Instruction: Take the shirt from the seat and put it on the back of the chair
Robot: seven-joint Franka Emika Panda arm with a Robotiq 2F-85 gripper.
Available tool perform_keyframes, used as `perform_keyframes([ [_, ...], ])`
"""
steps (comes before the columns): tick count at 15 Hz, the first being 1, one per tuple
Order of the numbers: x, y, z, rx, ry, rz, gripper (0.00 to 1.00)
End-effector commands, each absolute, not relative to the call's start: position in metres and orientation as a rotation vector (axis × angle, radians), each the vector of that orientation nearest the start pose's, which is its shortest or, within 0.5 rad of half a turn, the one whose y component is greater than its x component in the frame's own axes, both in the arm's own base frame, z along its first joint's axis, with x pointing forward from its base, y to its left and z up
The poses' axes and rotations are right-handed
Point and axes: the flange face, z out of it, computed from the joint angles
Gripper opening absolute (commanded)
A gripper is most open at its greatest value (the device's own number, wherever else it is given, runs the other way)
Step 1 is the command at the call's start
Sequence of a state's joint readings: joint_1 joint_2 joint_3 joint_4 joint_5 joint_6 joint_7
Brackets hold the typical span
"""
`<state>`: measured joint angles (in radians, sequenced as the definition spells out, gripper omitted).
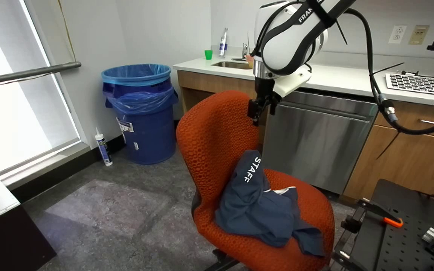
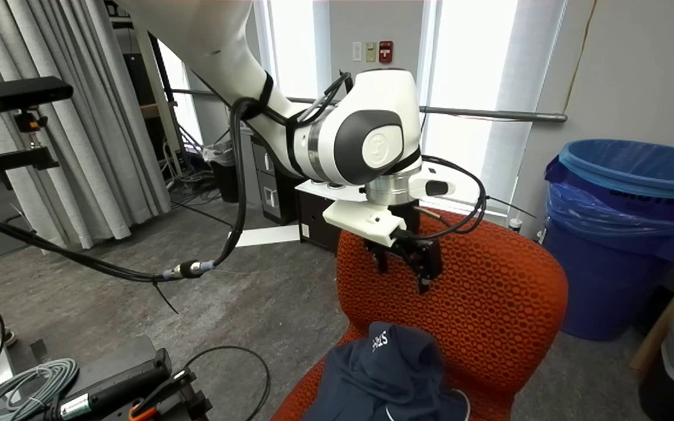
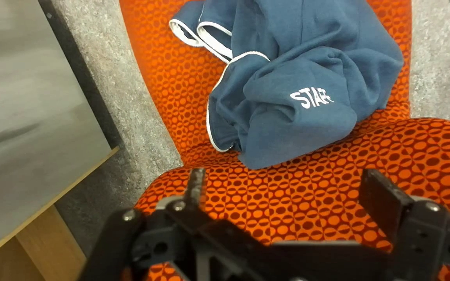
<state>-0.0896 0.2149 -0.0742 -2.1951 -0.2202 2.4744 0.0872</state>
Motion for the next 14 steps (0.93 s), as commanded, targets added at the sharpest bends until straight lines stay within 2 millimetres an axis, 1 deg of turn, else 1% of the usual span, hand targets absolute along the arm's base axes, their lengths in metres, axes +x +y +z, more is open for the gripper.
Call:
perform_keyframes([
  [1, 0.567, -0.085, 0.265, -3.29, 0.172, -0.039, 1.0],
  [6, 0.59, -0.07, 0.187, -3.296, 0.199, 0.073, 1.0],
  [9, 0.609, -0.054, 0.137, -3.334, 0.148, 0.052, 1.0],
  [12, 0.621, -0.042, 0.099, -3.366, 0.095, 0.109, 1.0],
  [14, 0.624, -0.041, 0.077, -3.387, 0.067, 0.159, 1.0],
])
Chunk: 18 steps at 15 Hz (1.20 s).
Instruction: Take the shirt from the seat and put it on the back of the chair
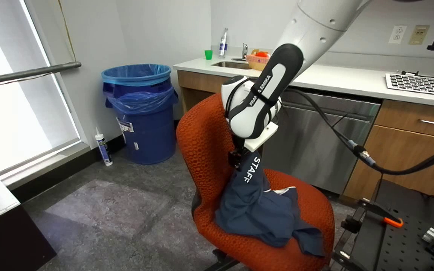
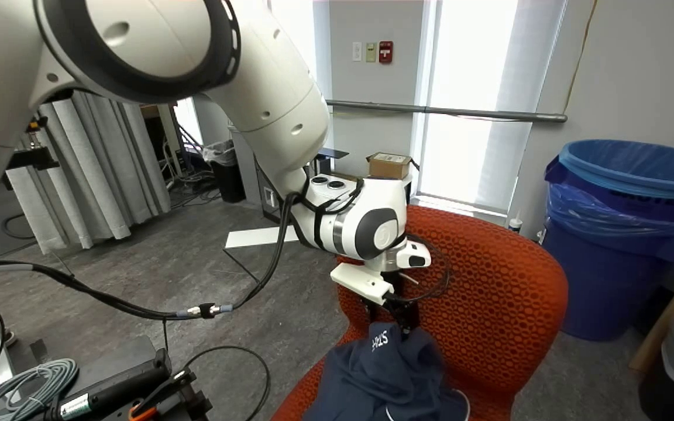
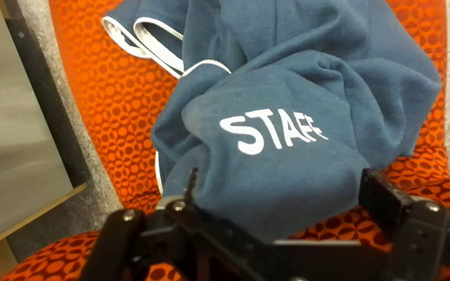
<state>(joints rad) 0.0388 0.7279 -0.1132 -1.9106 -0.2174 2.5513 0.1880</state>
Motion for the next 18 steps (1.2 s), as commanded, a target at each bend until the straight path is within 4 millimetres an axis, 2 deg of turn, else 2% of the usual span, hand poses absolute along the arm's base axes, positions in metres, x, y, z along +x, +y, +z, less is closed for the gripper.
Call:
perform_keyframes([
  [1, 0.626, -0.042, 0.069, -3.394, 0.056, 0.179, 0.75],
  [2, 0.628, -0.043, 0.065, -3.394, 0.05, 0.189, 0.74],
  [6, 0.638, -0.049, 0.072, -3.38, 0.028, 0.221, 0.42],
  [11, 0.655, -0.05, 0.108, -3.378, 0.005, 0.24, 0.05],
  [12, 0.661, -0.048, 0.116, -3.377, 0.009, 0.225, 0.0],
  [15, 0.67, -0.046, 0.134, -3.364, 0.037, 0.202, 0.0],
  [16, 0.672, -0.053, 0.145, -3.358, 0.051, 0.189, 0.01],
  [18, 0.679, -0.054, 0.161, -3.347, 0.09, 0.127, 0.01],
])
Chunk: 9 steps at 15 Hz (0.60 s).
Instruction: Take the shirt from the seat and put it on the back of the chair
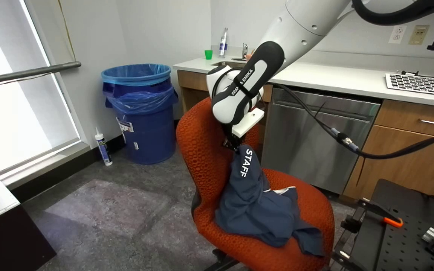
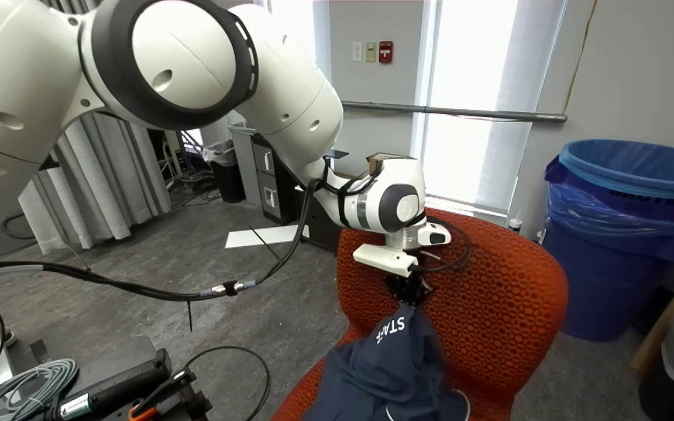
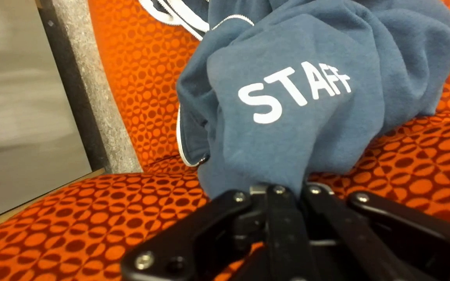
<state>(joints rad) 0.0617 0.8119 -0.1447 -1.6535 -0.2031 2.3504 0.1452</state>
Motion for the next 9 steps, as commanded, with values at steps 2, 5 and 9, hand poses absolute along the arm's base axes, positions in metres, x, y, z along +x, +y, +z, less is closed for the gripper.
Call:
perform_keyframes([
  [2, 0.688, -0.054, 0.182, -3.326, 0.143, 0.041, 0.01],
  [5, 0.703, -0.05, 0.216, -3.297, 0.193, -0.077, 0.01],
  [9, 0.72, -0.042, 0.256, -3.293, 0.205, -0.177, 0.01],
])
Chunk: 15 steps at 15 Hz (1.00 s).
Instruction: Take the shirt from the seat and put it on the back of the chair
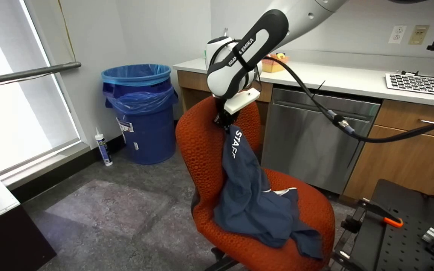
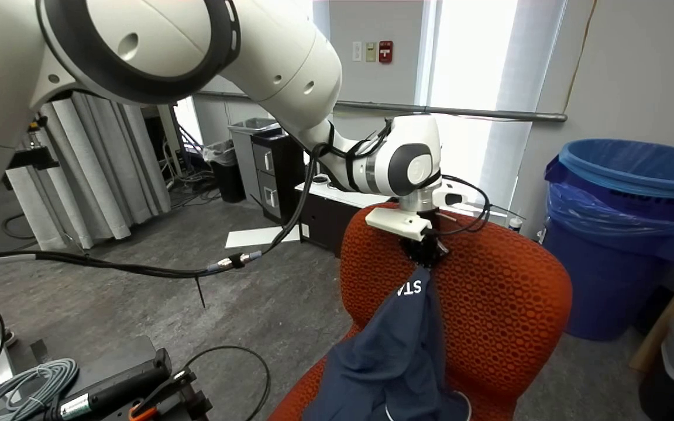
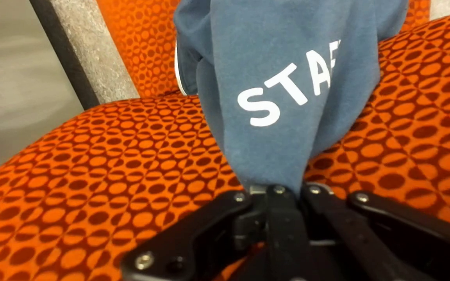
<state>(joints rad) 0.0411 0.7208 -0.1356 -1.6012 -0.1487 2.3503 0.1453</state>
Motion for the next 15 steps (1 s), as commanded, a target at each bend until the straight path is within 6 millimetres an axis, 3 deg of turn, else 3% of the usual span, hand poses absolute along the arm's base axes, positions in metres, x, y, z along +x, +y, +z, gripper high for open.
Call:
perform_keyframes([
  [1, 0.724, -0.039, 0.266, -3.295, 0.197, -0.193, 0.01],
  [7, 0.751, -0.022, 0.339, -3.299, 0.184, -0.285, 0.01],
  [11, 0.775, -0.015, 0.384, -3.27, 0.271, -0.408, 0.01],
  [15, 0.789, -0.024, 0.419, -3.26, 0.405, -0.478, 0.01],
])
